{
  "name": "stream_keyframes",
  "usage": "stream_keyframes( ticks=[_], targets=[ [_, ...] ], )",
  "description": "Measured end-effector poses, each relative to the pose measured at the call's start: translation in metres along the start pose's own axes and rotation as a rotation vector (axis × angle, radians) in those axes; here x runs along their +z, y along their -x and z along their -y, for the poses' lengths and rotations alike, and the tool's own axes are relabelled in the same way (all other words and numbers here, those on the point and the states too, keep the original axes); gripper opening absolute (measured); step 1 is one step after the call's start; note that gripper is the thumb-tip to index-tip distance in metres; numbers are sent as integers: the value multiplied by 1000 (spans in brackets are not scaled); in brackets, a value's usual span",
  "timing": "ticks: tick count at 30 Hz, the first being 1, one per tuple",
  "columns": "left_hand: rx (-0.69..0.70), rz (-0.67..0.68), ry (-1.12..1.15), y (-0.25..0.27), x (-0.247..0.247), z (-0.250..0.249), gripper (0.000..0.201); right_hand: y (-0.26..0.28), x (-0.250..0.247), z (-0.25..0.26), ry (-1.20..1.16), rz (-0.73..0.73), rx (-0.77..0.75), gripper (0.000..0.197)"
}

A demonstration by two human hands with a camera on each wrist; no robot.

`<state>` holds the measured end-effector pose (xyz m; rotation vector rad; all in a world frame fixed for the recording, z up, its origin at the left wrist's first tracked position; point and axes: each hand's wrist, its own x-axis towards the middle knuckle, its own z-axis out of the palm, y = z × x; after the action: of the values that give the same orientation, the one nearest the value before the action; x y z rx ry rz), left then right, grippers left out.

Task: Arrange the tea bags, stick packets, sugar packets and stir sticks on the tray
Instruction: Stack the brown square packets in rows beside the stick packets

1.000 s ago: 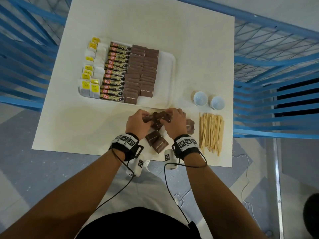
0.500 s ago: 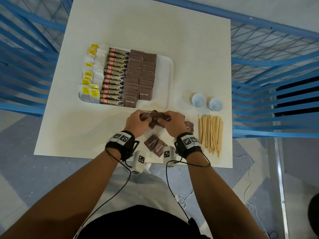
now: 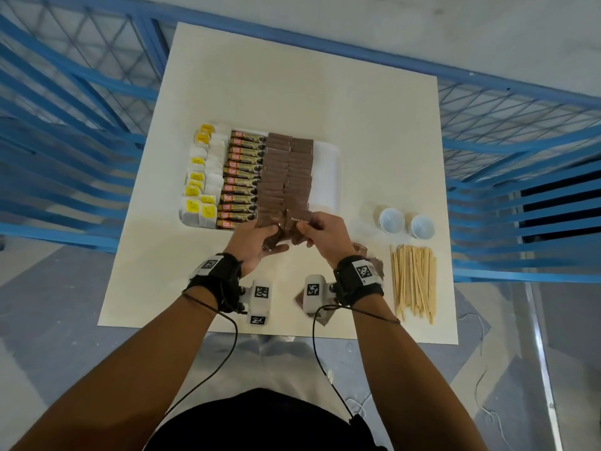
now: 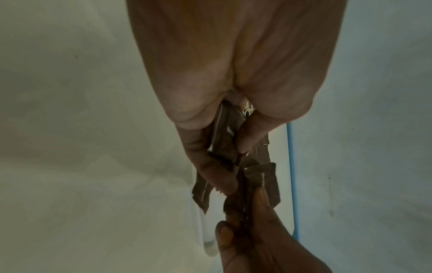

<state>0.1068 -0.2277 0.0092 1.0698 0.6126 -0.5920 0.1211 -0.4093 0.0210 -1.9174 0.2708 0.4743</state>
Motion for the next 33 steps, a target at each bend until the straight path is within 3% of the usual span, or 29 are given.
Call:
stream_keyframes(
  ticks=[4, 8, 12, 16, 20, 25, 33],
  targets=[
    [-88, 9, -30, -4, -13, -12, 32, -2, 13, 3, 65, -17, 22, 11],
    [-68, 83, -157, -3, -25, -13, 31, 1, 23, 6, -6, -49, 41, 2],
    [-70, 17, -223, -10, -34, -10, 27, 0, 21, -3, -5, -153, 93, 14],
    [-122, -47, -132, -13, -38, -11, 22, -5, 9, -17, 191, -301, 154, 20],
    [-112, -59, -166, -10, -33, -8, 21, -5, 9, -20, 367, -219, 151, 23],
    [-131, -80, -195, -7, -20, 1, 36, -9, 18, -21, 511, -134, 71, 23],
    [-153, -136, -220, -9, -5, 17, 21, -17, 5, -17, 500, -49, 93, 23]
  ],
)
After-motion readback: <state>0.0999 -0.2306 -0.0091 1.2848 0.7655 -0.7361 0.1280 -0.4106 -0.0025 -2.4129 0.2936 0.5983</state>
